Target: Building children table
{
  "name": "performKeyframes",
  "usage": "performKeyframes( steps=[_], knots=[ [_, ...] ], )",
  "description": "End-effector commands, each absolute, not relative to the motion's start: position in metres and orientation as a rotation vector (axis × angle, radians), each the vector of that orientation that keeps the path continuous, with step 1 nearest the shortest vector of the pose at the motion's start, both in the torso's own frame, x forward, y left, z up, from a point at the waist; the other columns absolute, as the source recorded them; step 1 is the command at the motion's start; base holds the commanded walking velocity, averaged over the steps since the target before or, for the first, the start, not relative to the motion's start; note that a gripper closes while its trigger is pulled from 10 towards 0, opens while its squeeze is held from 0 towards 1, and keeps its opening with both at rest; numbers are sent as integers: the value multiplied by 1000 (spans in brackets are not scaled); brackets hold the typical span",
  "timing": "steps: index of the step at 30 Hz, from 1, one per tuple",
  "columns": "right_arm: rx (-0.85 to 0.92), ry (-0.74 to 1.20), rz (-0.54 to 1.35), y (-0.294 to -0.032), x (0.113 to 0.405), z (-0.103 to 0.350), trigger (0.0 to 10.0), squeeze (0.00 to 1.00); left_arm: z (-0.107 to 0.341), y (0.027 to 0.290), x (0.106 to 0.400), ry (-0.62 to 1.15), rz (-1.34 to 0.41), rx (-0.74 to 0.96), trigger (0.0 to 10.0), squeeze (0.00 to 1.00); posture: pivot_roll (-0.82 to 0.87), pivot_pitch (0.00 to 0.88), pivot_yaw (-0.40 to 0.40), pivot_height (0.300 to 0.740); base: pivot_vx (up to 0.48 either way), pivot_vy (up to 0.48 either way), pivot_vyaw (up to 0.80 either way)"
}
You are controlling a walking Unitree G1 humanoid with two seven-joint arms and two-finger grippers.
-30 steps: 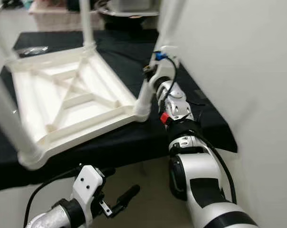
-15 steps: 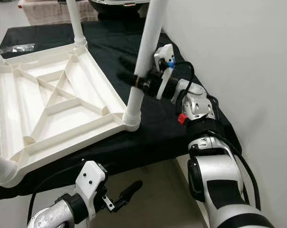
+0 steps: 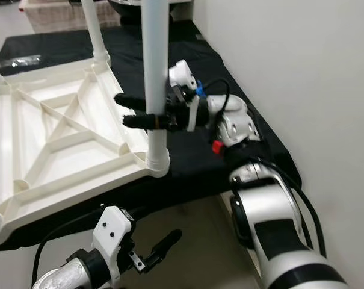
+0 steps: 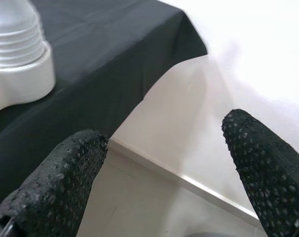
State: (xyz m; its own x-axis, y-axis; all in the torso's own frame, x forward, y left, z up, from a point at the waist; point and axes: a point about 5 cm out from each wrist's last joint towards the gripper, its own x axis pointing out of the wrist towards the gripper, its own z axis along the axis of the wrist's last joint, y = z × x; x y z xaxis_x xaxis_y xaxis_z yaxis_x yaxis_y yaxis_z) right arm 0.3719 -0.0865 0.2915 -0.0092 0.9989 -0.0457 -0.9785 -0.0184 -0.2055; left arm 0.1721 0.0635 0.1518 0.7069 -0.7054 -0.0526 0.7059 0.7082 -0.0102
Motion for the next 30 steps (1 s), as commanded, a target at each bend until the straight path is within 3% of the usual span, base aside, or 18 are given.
performKeyframes(
  steps=[1,9,21,30],
  knots=[
    [-164,16,1581,-75,373,260,10000,0,151,62,168,69,-788,-1,10000,0,94,262,-37,740,0,0,0],
    [-159,0,1552,-70,375,258,10000,0,154,61,167,68,-778,-7,10000,0,92,272,-53,740,0,0,0],
    [-153,37,1099,-90,397,243,10000,0,157,67,178,40,-740,14,10000,0,86,254,-40,740,0,0,0],
    [-233,16,1183,-80,391,242,10000,0,156,73,182,44,-724,31,10000,0,87,252,-39,740,0,0,0]
  ],
)
